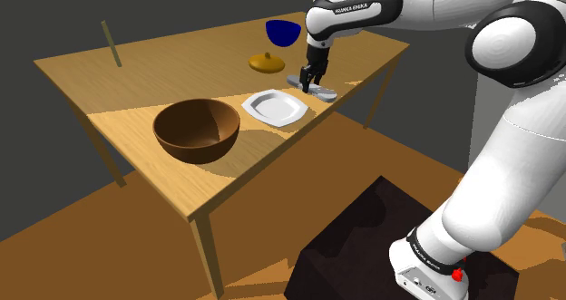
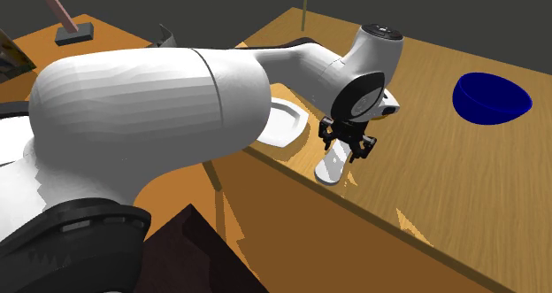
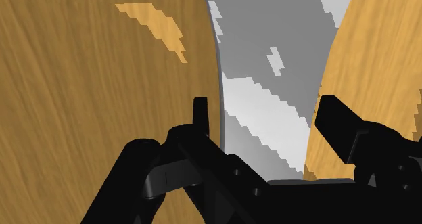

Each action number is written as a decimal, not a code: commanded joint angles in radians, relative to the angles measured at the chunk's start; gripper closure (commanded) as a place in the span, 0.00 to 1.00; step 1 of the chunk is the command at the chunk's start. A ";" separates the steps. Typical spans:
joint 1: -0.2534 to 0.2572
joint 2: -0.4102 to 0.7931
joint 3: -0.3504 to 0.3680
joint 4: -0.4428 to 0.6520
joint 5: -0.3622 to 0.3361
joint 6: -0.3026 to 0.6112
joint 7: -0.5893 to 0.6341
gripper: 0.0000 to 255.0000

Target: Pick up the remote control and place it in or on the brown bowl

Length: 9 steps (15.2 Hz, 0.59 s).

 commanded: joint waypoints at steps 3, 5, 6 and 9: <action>0.000 0.000 0.000 0.000 0.000 0.000 0.000 1.00; 0.000 0.000 0.000 0.000 0.000 0.000 0.000 1.00; 0.000 0.000 0.000 0.000 0.000 0.000 0.000 1.00; 0.000 -0.003 0.000 0.010 0.000 -0.012 0.000 1.00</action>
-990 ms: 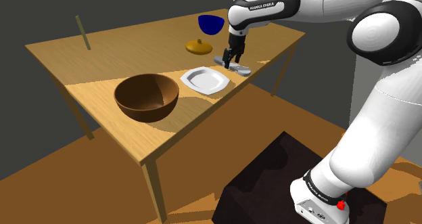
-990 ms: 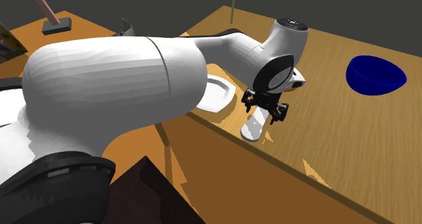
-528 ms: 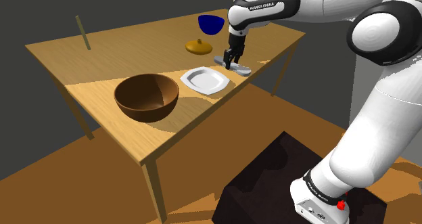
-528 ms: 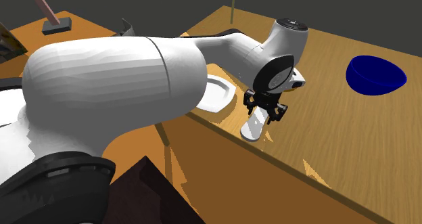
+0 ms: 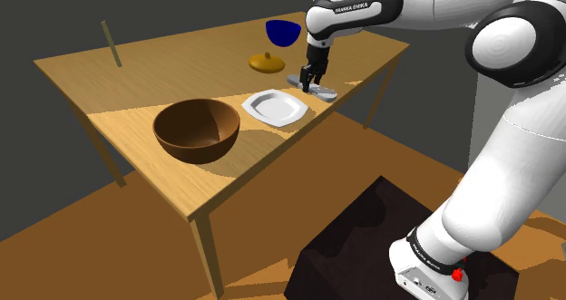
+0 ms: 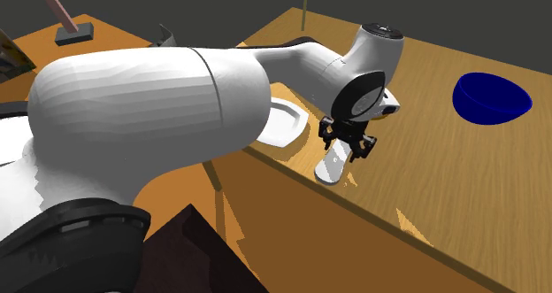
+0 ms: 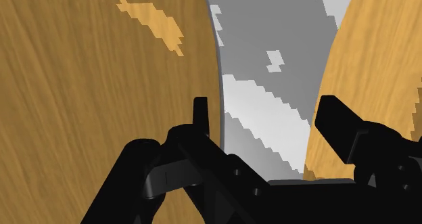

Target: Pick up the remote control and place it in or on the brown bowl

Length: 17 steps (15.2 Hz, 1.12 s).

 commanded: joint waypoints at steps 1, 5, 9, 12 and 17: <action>0.000 -0.005 0.000 0.016 0.000 -0.020 0.000 1.00; 0.000 -0.013 0.000 0.059 0.000 -0.072 -0.001 1.00; 0.000 -0.018 0.000 0.106 0.000 -0.124 -0.001 1.00; 0.000 -0.019 0.000 0.145 0.000 -0.164 -0.002 1.00; 0.000 -0.017 0.000 0.216 0.000 -0.232 -0.003 1.00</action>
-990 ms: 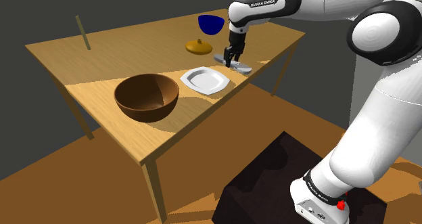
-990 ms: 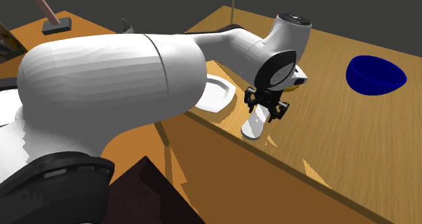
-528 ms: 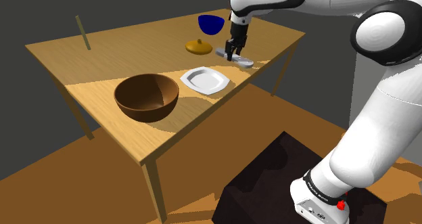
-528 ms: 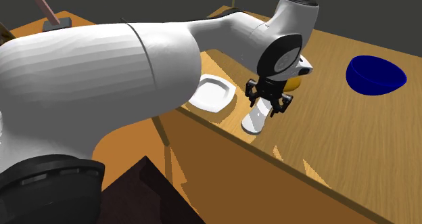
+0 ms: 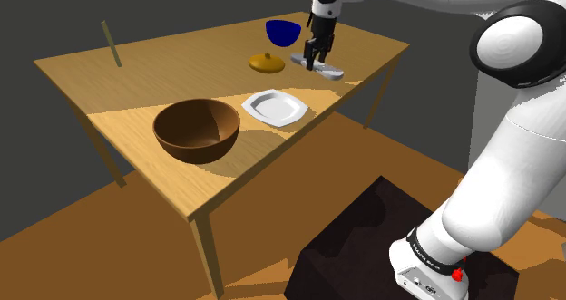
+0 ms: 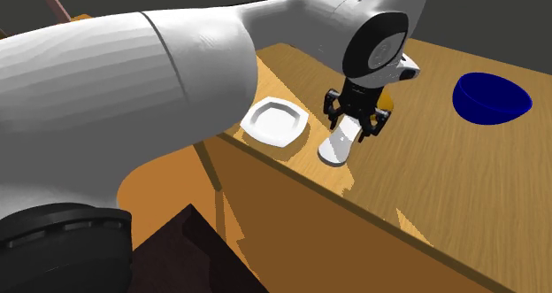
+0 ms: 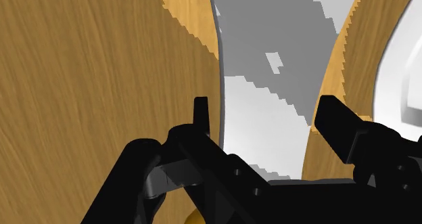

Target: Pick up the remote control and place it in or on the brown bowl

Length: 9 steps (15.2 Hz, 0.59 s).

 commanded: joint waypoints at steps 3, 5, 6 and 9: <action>-0.002 0.005 -0.001 0.060 0.001 -0.055 -0.004 1.00; -0.002 0.010 -0.001 0.093 0.001 -0.083 -0.005 1.00; -0.002 0.013 -0.001 0.111 0.001 -0.098 -0.005 1.00; -0.002 0.023 -0.001 0.165 0.001 -0.142 -0.006 1.00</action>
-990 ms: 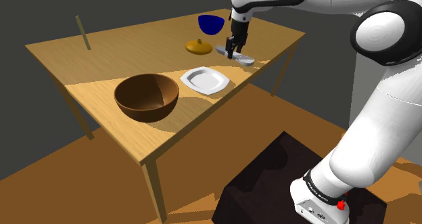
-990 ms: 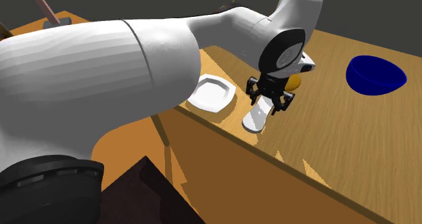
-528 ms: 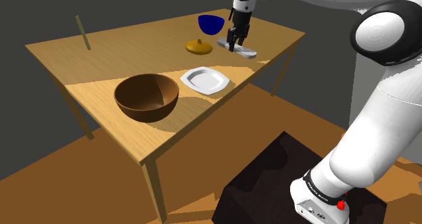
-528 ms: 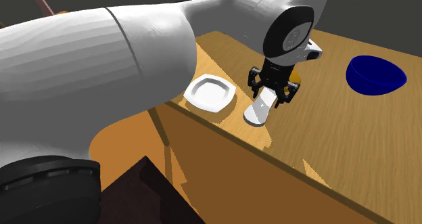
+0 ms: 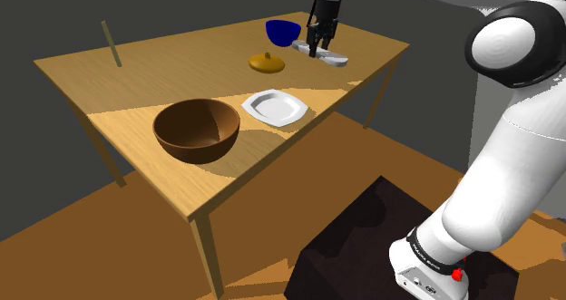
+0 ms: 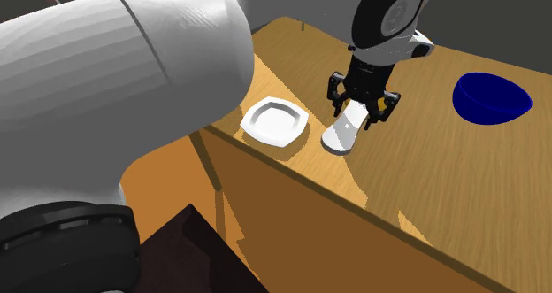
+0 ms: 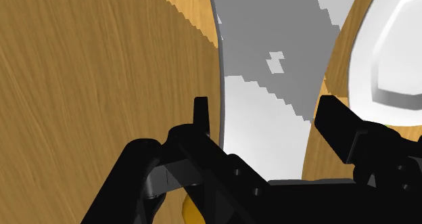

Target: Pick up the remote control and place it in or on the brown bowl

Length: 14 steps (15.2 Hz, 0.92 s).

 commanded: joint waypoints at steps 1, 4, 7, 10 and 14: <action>-0.002 0.007 -0.001 0.038 0.000 -0.031 -0.003 1.00; -0.002 0.021 -0.001 0.099 0.001 -0.078 -0.004 1.00; 0.012 0.014 0.007 0.108 -0.001 -0.095 0.017 1.00; 0.053 -0.025 0.033 0.057 -0.006 -0.083 0.084 1.00; 0.106 -0.060 0.071 0.012 -0.011 -0.075 0.174 1.00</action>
